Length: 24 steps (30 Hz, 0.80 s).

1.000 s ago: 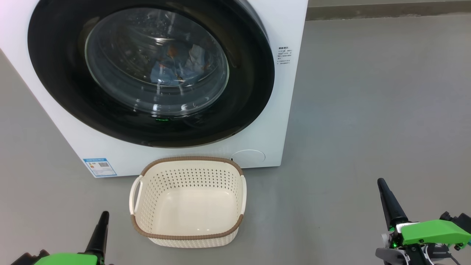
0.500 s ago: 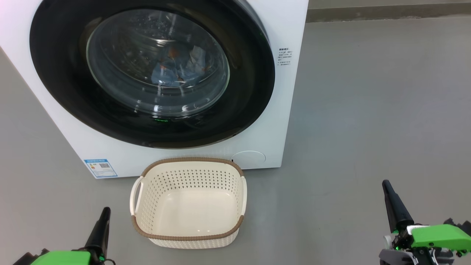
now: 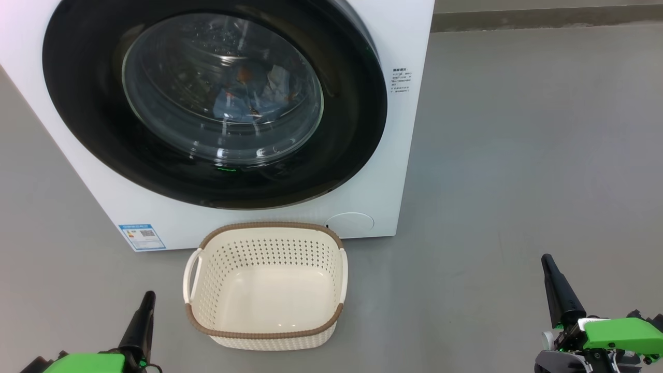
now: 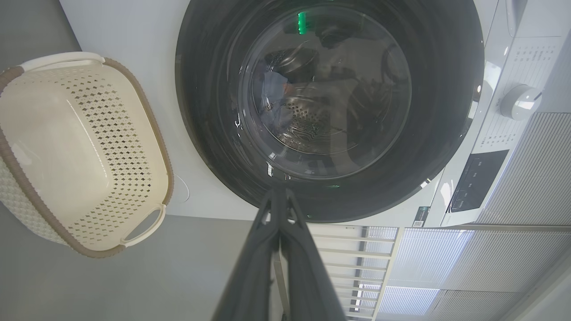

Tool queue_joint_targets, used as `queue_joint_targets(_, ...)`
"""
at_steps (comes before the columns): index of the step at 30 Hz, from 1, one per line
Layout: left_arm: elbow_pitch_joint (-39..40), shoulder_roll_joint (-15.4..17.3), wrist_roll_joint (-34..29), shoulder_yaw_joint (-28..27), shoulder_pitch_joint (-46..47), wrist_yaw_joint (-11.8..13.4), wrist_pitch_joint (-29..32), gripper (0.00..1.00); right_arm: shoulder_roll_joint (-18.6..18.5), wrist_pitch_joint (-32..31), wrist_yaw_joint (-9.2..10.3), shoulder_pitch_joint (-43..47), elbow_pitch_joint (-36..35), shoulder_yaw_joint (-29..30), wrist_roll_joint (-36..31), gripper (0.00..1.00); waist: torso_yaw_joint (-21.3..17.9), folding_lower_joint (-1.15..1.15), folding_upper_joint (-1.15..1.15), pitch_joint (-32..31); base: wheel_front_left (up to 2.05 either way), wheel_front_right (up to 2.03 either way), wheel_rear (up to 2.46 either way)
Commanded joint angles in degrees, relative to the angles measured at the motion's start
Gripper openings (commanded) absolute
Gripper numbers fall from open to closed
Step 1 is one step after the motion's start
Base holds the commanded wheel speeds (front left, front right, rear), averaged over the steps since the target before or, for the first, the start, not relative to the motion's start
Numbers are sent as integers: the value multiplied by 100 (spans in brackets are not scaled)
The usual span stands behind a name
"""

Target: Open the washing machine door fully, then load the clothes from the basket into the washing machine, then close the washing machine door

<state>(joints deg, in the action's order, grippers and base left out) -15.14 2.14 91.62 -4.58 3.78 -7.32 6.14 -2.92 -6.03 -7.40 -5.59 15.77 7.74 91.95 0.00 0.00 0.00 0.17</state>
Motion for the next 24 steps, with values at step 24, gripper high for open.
queue_joint_targets(24,109,74,49,-201,242,-16,40,0,-3,-44,-9,-59,-175,-125,24,0,0,0,0,0,0,0,0)
